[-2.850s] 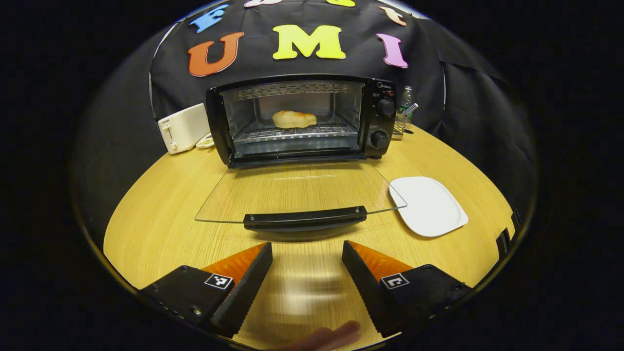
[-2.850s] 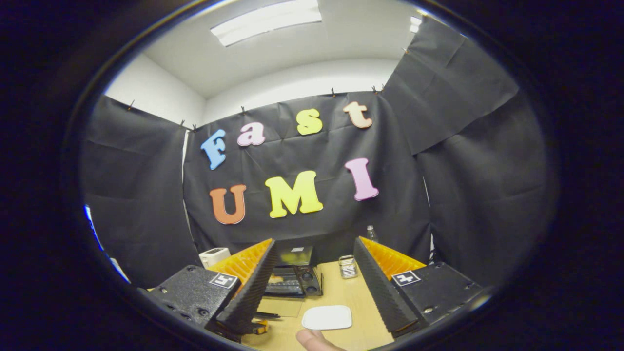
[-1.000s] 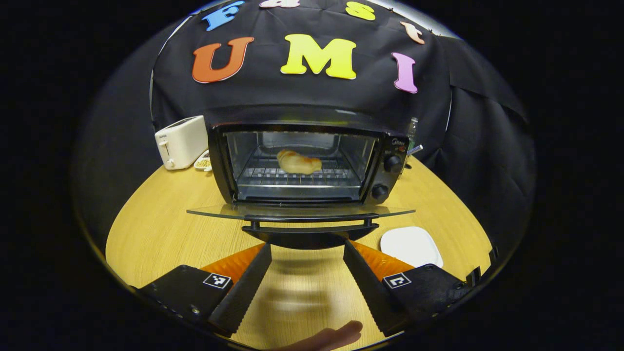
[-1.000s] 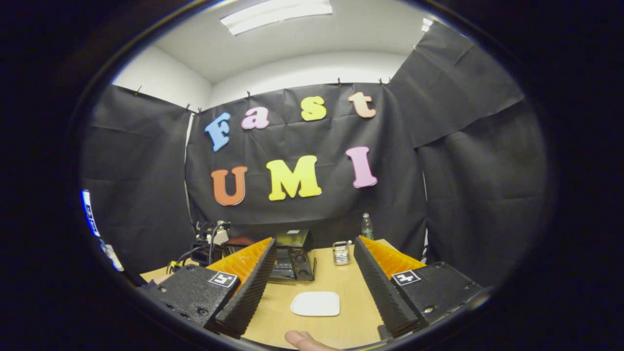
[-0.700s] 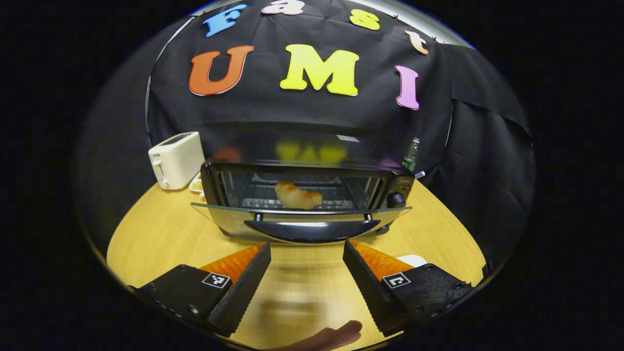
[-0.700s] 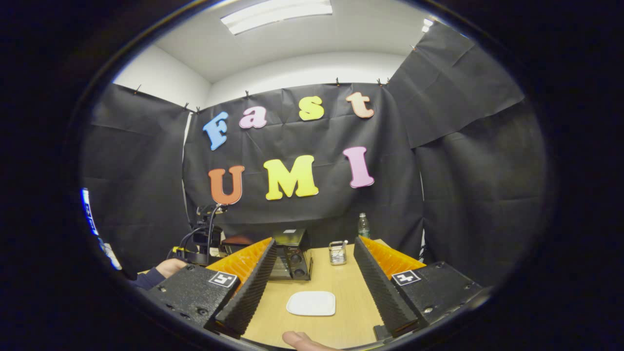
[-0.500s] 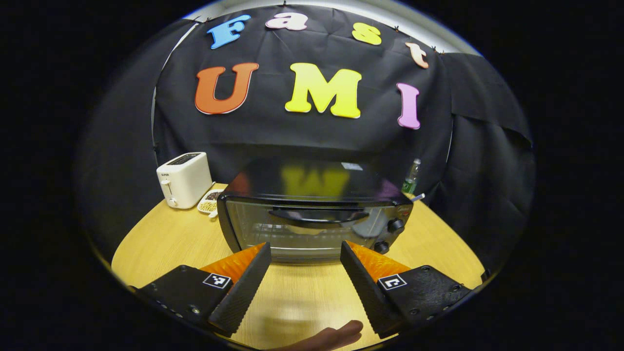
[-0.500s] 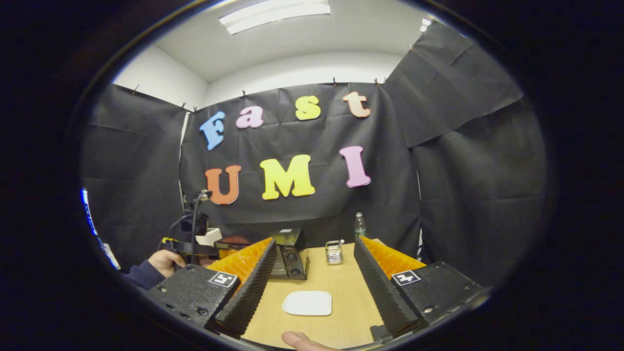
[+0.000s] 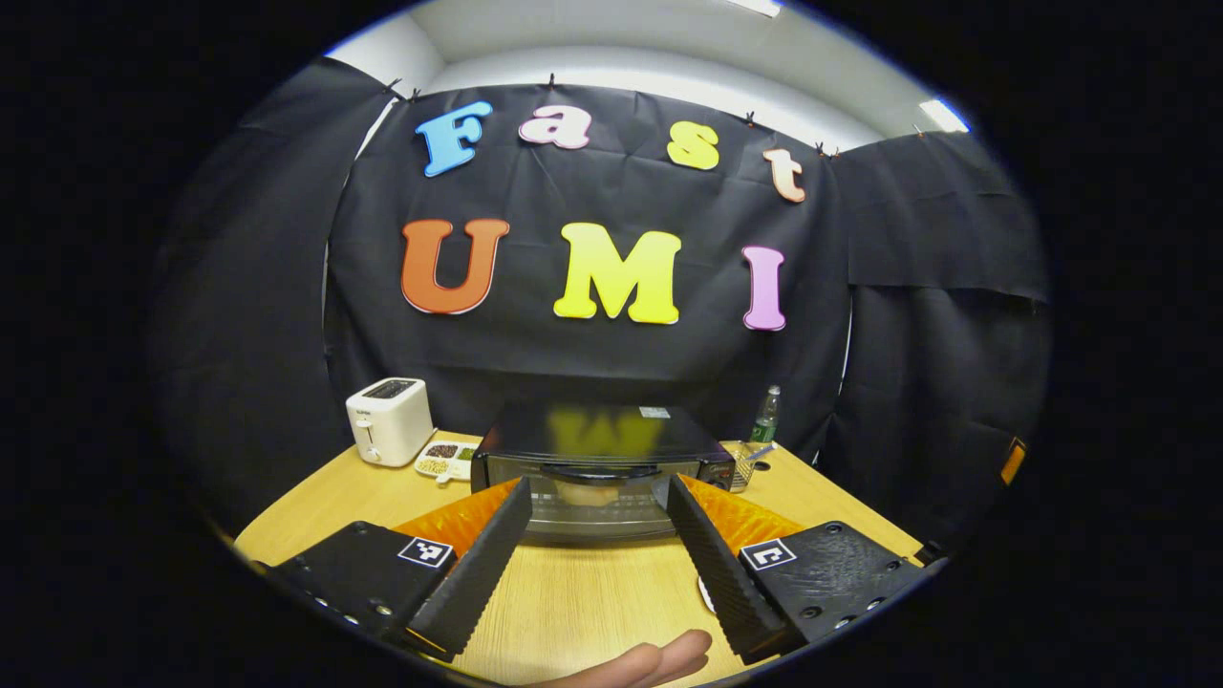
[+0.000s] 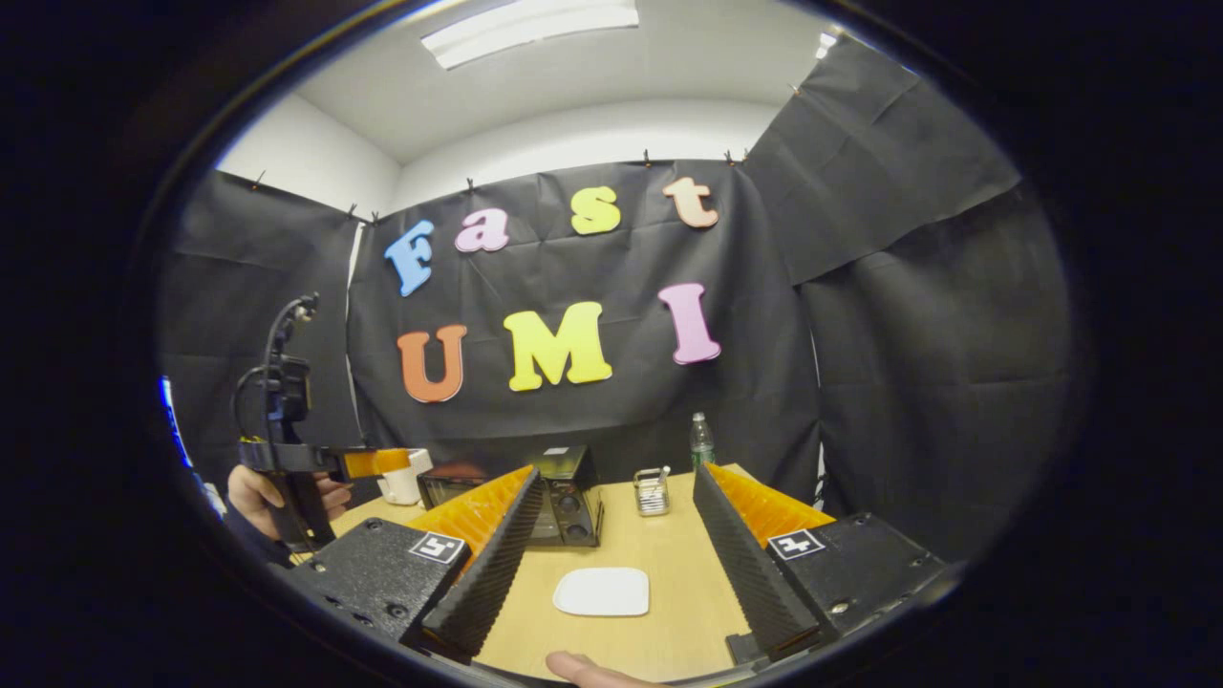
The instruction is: Open the electric oven with the left hand, put the food in, and close the electric oven.
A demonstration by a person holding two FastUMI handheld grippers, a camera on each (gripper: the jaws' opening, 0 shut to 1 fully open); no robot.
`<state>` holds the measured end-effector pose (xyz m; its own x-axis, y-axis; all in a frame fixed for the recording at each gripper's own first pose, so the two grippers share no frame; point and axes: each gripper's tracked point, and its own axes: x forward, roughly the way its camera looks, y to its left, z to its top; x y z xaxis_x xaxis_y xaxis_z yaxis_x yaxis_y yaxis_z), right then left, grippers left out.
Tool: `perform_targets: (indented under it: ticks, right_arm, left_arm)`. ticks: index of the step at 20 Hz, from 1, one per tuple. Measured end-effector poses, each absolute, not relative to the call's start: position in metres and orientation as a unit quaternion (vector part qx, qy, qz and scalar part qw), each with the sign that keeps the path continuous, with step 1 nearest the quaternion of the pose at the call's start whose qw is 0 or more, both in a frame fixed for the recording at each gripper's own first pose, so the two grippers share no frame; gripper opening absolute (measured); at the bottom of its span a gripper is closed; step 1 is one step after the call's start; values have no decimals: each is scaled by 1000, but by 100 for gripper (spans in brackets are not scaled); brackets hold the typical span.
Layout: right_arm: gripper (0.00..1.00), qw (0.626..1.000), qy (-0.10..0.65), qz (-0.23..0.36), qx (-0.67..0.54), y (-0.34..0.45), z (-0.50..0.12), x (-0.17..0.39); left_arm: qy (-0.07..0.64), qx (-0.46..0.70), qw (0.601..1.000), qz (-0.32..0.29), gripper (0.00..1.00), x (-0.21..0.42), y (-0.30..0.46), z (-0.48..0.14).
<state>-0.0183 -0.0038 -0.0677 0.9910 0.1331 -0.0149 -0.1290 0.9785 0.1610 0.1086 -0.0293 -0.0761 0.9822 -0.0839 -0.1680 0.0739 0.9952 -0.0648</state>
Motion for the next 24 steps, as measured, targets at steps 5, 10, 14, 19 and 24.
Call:
perform_targets:
  ticks: [5, 10, 14, 19, 24]
  right_arm:
    - [96, 995, 4, 63, 77, -5, -62, -25]
    - [96, 995, 3, 64, 73, -2, -59, -29]
    - [96, 996, 5, 61, 64, 0, -56, -30]
    - [96, 995, 19, 71, 67, 6, -63, -29]
    - [96, 994, 26, 76, 68, 5, -67, -33]
  left_arm:
    - [37, 2, 999, -24, 93, 65, -25, -41]
    - [5, 10, 1000, -7, 93, 26, -23, -29]
    - [-8, 25, 1000, -3, 94, -5, -26, -33]
    - [-12, 38, 999, -6, 93, -32, -37, -41]
    - [-12, 32, 999, -14, 96, -40, -42, -43]
